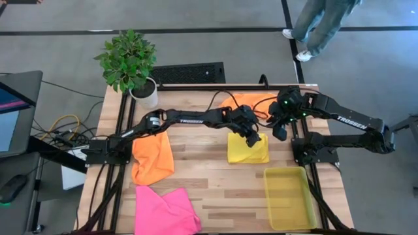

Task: Fold microfiber towels
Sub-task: Put the folded yellow cloth into the yellow bin

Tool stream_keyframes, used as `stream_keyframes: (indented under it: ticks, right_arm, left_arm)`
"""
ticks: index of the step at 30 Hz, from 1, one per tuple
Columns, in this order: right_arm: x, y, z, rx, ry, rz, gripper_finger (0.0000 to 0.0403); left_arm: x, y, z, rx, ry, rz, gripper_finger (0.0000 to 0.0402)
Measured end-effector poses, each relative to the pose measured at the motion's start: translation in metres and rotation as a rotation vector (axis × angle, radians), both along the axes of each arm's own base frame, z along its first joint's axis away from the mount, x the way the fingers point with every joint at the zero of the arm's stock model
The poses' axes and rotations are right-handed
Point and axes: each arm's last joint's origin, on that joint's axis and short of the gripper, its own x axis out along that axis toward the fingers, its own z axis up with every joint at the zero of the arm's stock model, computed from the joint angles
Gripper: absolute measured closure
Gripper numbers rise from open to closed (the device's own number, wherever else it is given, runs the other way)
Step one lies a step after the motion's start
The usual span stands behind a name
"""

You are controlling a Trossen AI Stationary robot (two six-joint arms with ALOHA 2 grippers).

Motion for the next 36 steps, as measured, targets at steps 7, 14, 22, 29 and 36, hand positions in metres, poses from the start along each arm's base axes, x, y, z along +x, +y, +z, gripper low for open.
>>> stream_keyframes:
  ticks: [7,14,22,29,36]
  right_arm:
    - [-0.005,0.003,-0.007,0.104,0.065,-0.067,0.0269]
    - [-0.005,0.004,-0.041,0.293,0.155,-0.219,0.0269]
    - [0.005,-0.008,-0.062,0.412,0.268,-0.433,0.0269]
    - [0.018,-0.030,-0.080,0.456,0.309,-0.543,0.0269]
    - [0.033,-0.047,-0.107,0.455,0.382,-0.482,0.0269]
  left_arm:
    - [-0.024,0.032,0.026,0.049,0.106,0.061,0.0254]
    - [-0.049,0.031,0.062,0.165,0.209,0.114,0.0254]
    - [-0.076,0.024,0.102,0.199,0.254,0.150,0.0254]
    - [-0.092,0.018,0.127,0.238,0.264,0.188,0.0254]
    - [-0.093,0.014,0.127,0.239,0.278,0.190,0.0254]
